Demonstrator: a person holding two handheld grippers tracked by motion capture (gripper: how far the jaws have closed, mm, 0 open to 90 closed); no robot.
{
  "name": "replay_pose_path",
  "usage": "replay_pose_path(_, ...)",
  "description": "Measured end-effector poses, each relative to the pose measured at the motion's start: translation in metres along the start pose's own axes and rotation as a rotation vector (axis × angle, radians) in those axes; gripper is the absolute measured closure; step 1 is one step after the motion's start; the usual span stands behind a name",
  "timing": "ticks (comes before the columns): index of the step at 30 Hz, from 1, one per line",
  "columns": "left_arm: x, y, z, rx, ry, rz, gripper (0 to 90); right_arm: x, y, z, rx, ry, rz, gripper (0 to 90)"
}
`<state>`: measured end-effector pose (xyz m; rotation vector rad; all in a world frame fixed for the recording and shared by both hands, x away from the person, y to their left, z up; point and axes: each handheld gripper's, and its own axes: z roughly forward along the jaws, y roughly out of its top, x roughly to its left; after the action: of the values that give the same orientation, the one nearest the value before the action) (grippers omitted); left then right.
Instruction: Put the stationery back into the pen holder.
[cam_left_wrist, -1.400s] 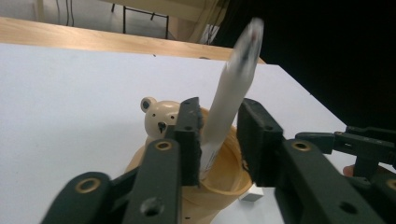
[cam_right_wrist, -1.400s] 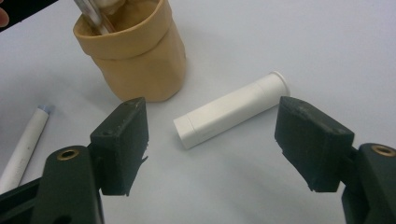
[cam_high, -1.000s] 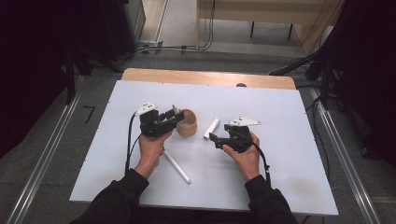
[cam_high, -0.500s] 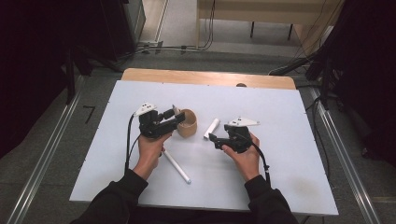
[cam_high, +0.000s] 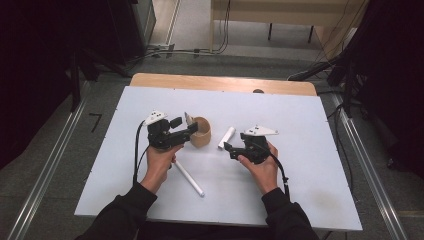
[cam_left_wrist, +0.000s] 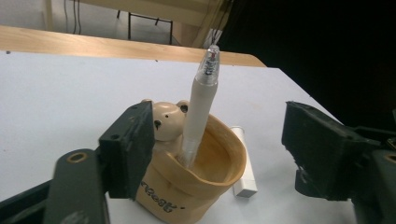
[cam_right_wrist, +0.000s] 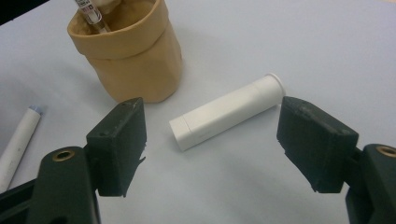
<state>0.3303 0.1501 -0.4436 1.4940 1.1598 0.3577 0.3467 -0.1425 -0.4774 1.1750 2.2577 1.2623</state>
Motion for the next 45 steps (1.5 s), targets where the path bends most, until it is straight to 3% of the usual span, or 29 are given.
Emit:
replay_pose_path(4, -0.001, 0.0, -0.001, 0.006, 0.002, 0.001, 21.3, 0.0, 0.0, 0.001, 0.006, 0.006, 0.007, 22.7)
replay_pose_path(18, 0.006, 0.001, -0.01, 0.044, 0.007, 0.005, 7.5, 0.006, -0.001, 0.004, 0.02, -0.04, -0.005, 17.8)
replay_pose_path(22, 0.008, -0.001, -0.01, 0.074, 0.019, 0.016, 7.2, 0.01, -0.002, 0.008, 0.028, -0.053, -0.017, 17.2)
replay_pose_path(34, 0.014, -0.011, -0.023, 0.063, 0.037, 0.028, 7.3, 0.021, -0.005, 0.023, 0.052, -0.09, -0.033, 16.4)
replay_pose_path(45, 0.018, -0.019, -0.025, 0.09, 0.062, 0.045, 7.4, 0.026, -0.005, 0.035, 0.055, -0.128, -0.028, 16.4)
